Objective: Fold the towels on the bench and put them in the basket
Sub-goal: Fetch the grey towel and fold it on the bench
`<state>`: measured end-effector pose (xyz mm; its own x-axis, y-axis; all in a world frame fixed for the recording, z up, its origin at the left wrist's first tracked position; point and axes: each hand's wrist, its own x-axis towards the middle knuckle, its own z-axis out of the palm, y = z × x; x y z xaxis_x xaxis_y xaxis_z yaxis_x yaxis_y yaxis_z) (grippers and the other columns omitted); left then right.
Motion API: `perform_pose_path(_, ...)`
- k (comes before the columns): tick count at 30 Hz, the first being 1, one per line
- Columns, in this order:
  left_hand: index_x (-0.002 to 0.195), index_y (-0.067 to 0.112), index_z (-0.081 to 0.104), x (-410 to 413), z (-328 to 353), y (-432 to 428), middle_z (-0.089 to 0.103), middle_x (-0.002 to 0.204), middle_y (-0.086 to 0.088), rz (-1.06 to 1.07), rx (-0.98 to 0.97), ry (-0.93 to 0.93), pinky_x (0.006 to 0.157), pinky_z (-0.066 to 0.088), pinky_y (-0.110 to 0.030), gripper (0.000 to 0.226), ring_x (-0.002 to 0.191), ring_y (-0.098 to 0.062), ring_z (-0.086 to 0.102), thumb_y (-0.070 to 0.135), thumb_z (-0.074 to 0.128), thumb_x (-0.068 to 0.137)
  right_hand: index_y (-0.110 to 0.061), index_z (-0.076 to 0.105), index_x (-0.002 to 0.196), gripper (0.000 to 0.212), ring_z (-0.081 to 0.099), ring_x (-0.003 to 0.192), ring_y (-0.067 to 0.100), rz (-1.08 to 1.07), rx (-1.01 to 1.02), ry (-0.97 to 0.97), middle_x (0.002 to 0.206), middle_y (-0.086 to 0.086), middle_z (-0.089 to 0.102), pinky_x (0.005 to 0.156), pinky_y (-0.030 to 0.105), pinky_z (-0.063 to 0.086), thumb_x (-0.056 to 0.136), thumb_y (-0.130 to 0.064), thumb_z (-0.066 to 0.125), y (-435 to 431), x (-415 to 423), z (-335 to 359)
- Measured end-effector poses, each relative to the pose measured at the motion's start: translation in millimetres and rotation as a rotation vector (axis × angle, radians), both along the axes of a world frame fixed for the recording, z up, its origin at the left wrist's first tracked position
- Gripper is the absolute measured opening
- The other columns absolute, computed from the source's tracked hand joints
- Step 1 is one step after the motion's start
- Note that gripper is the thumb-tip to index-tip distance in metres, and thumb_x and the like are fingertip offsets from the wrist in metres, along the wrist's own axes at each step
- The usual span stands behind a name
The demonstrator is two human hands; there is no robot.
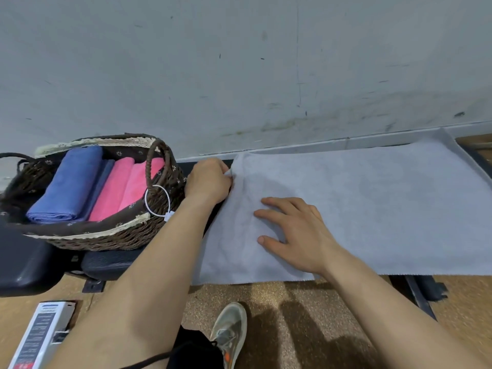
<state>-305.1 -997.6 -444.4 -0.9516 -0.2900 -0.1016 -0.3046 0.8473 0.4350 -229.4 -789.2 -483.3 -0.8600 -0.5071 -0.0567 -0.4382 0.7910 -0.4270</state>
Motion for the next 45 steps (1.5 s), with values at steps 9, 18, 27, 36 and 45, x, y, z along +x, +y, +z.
perform_pose_path(9, 0.125, 0.01, 0.062, -7, 16, 0, 0.063, 0.126, -0.015, 0.108, 0.053, 0.207, 0.094, 0.043, -0.033, 0.045, 0.119, -0.034, 0.056, -0.004, 0.044, 0.086, -0.046, 0.045, 0.144, 0.055, 0.023, 0.141, 0.014, -0.006, -0.022, 0.013, 0.157, -0.02, 0.03, 0.11, 0.039, 0.024, 0.091, -0.06, 0.049, 0, -2, -1)
perform_pose_path(18, 0.153, 0.024, 0.028, 33, -4, 17, 0.003, 0.166, -0.006, -0.235, -0.098, -0.096, 0.114, 0.032, -0.045, 0.058, 0.147, -0.032, 0.025, 0.022, 0.044, 0.097, -0.037, 0.043, 0.148, 0.056, 0.026, 0.144, 0.018, -0.023, 0.011, 0.055, 0.159, -0.012, 0.031, 0.113, 0.039, 0.024, 0.095, -0.05, 0.051, -9, 8, 5)
perform_pose_path(27, 0.132, 0.016, 0.057, 120, -7, -14, 0.045, 0.145, -0.004, -0.441, -0.103, 0.057, 0.106, 0.04, -0.037, 0.038, 0.131, -0.024, 0.046, 0.01, 0.048, 0.096, -0.029, 0.056, 0.137, 0.044, 0.041, 0.132, 0.021, -0.003, 0.012, 0.119, 0.145, -0.008, 0.048, 0.106, 0.038, 0.03, 0.096, -0.043, 0.048, -32, 51, 12)
perform_pose_path(36, 0.131, 0.014, 0.048, 192, -19, -47, 0.045, 0.127, -0.008, -0.149, -0.261, 0.061, 0.094, 0.045, -0.043, 0.045, 0.118, -0.031, 0.044, 0.034, 0.059, 0.093, -0.031, 0.053, 0.139, 0.044, 0.038, 0.129, 0.024, 0.076, 0.016, 0.117, 0.144, -0.005, 0.044, 0.102, 0.04, 0.033, 0.095, -0.036, 0.051, -68, 86, 12)
perform_pose_path(45, 0.088, 0.025, 0.057, 191, -11, -41, 0.06, 0.083, 0.007, -0.043, 0.164, 0.171, 0.069, 0.051, -0.034, 0.009, 0.075, -0.012, 0.059, 0.025, 0.066, 0.088, -0.031, 0.05, 0.136, 0.057, 0.039, 0.126, 0.023, -0.021, -0.078, 0.142, 0.136, -0.005, 0.043, 0.102, 0.039, 0.034, 0.083, -0.047, 0.064, -79, 98, 10)
